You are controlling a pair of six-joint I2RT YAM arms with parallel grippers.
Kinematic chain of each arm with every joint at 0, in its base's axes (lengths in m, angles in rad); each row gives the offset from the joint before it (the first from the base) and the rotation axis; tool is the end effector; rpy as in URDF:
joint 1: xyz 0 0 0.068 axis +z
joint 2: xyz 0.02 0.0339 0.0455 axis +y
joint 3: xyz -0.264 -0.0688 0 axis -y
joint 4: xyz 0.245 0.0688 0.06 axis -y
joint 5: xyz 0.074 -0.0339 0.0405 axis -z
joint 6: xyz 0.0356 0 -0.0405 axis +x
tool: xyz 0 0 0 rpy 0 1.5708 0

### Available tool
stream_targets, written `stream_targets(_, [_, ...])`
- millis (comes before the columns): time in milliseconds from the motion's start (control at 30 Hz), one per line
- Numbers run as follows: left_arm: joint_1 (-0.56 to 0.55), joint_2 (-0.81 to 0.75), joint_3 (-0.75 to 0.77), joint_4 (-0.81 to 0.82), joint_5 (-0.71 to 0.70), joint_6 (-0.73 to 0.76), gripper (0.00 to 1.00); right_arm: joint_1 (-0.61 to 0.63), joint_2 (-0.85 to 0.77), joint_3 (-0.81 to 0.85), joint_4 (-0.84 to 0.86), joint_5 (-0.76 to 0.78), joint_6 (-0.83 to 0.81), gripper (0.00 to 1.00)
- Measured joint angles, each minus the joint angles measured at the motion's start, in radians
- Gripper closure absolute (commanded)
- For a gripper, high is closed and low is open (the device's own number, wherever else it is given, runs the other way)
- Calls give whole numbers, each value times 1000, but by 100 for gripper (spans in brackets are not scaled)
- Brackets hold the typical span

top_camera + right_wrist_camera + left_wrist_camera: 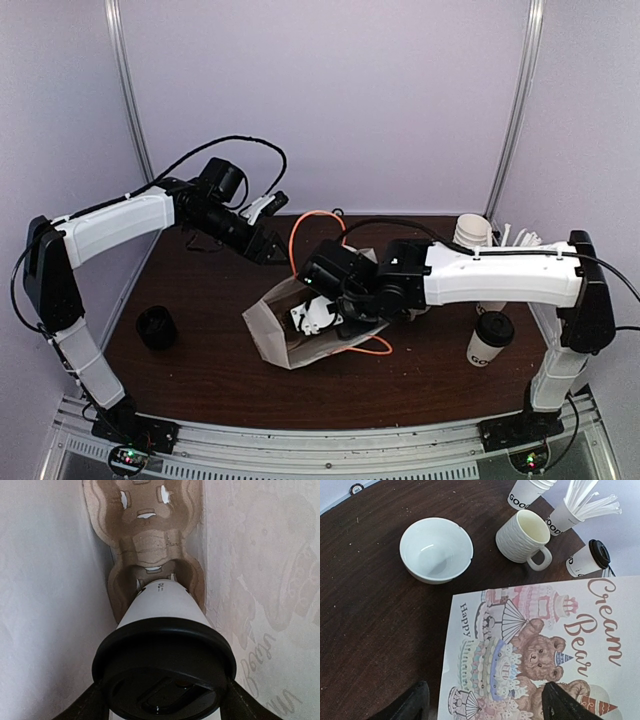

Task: Pack the takeout coffee

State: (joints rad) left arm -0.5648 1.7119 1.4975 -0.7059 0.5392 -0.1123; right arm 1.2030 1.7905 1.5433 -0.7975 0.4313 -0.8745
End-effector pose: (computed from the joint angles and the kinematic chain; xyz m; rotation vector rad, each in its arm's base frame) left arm 0.3049 -0.2149 0.2982 0.8017 2.4260 -0.9480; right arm 0.1517 0.3522 0.2774 -2.0992 1.4084 -0.4342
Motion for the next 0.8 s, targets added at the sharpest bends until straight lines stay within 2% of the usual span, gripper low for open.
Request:
stream_targets(400, [0,0,0,-10,0,21,20,-18,24,5,19,-31,21,37])
stream_targets(800, [0,0,0,-21,0,33,20,-8,30,83,-47,-42,45,38])
